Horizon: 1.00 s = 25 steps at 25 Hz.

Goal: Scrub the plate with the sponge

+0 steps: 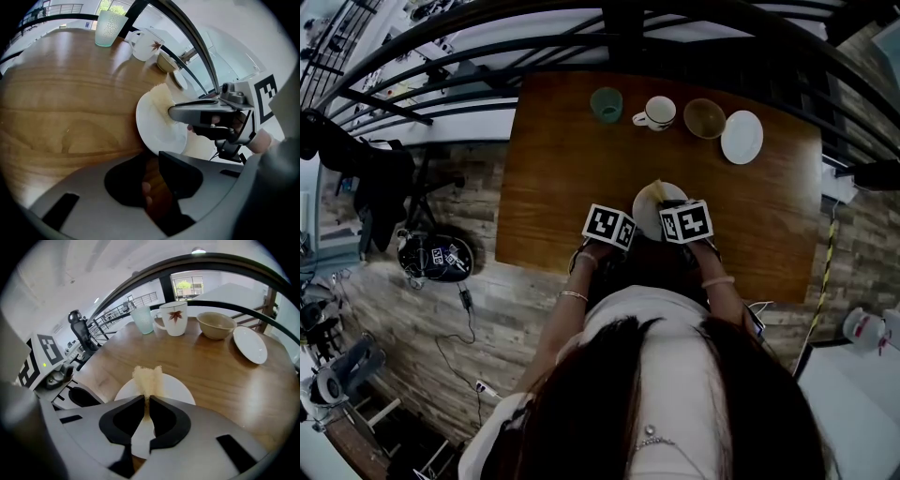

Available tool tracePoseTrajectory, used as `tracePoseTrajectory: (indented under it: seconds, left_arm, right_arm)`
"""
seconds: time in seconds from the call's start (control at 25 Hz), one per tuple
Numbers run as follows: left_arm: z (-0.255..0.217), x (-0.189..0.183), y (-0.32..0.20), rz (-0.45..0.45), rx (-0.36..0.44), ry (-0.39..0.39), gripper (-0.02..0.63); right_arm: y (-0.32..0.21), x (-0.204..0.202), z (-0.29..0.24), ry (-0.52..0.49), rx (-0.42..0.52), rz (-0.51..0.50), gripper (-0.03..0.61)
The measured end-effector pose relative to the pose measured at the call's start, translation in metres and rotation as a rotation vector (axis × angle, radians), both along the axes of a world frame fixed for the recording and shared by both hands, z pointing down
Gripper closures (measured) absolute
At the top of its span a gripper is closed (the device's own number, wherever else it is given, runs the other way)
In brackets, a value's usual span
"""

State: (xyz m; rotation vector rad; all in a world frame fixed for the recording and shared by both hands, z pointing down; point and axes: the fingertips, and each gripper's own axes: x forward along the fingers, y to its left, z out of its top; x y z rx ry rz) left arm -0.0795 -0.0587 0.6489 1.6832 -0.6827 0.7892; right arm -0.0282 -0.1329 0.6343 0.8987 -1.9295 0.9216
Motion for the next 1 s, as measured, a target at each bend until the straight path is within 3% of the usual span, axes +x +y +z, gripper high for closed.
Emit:
tracePoseTrajectory:
  seconds: [0.2,0.4,1.0]
  left_arm:
    - [0.001,0.001,0.001,0.006,-0.001,0.001,0.523]
    - [0.001,0.003,0.0,0.009,0.0,0.002,0.523]
    - [0.002,0.002,0.0,0.022,0.012,-0.022,0.525]
  right_arm:
    - [-0.011,0.049,-0.005,0.114,0.053,0.107,0.52]
    - [-0.018,0.077,-0.011,0.137,0.062,0.181,0.52]
    - [0.028,-0.017,0.004,0.024,-0.048,-0.06,0.52]
